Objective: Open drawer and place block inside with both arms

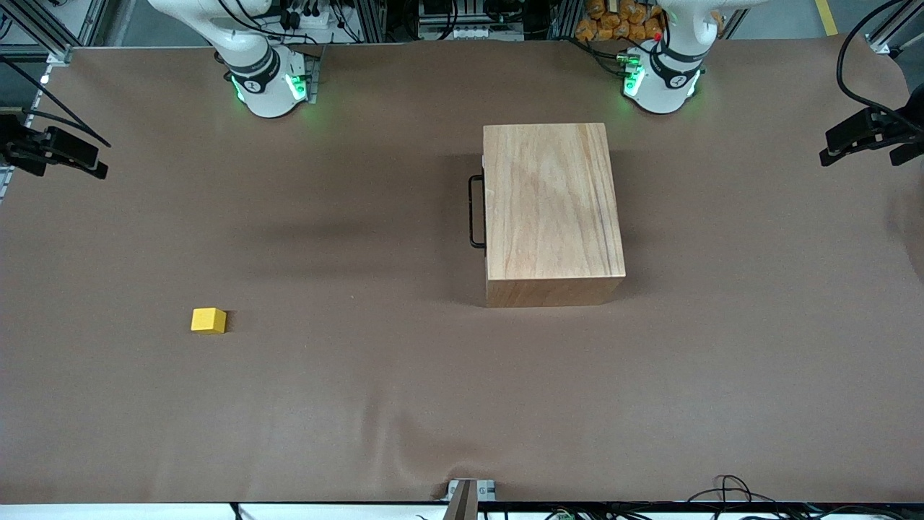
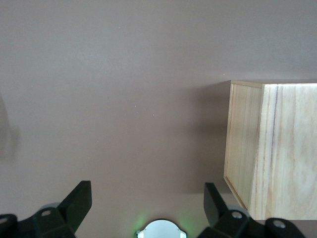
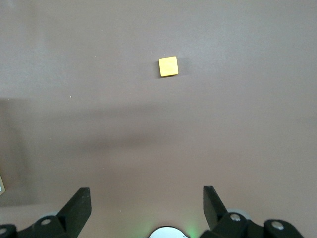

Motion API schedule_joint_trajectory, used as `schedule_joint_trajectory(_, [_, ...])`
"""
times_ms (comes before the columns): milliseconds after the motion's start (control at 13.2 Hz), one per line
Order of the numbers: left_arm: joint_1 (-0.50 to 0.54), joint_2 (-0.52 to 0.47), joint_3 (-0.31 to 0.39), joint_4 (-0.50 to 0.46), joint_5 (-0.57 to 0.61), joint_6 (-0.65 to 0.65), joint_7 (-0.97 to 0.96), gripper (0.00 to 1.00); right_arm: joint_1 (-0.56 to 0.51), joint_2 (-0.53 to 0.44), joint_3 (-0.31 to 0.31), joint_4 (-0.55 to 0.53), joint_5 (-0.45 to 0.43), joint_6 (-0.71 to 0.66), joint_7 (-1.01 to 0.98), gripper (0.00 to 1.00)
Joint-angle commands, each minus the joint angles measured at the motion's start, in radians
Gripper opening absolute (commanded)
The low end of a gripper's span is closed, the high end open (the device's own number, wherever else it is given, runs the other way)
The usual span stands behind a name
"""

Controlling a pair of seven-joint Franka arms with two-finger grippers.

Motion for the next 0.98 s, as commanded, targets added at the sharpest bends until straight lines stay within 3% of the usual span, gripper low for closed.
schedule_joint_trajectory(0, [0.003,0.002,-0.005,0.009,-0.001,-0.004,-0.001,1.0,-0.009,-0.008,0.01,-0.007,-0.018,0.007,0.014,1.0])
schedule_joint_trajectory(909, [-0.042,0.057,-0.046,-0.001,0.002,-0.007,0.015,1.0,0.0,-0.005,0.018,0.001,-0.032,0.002,0.015,1.0])
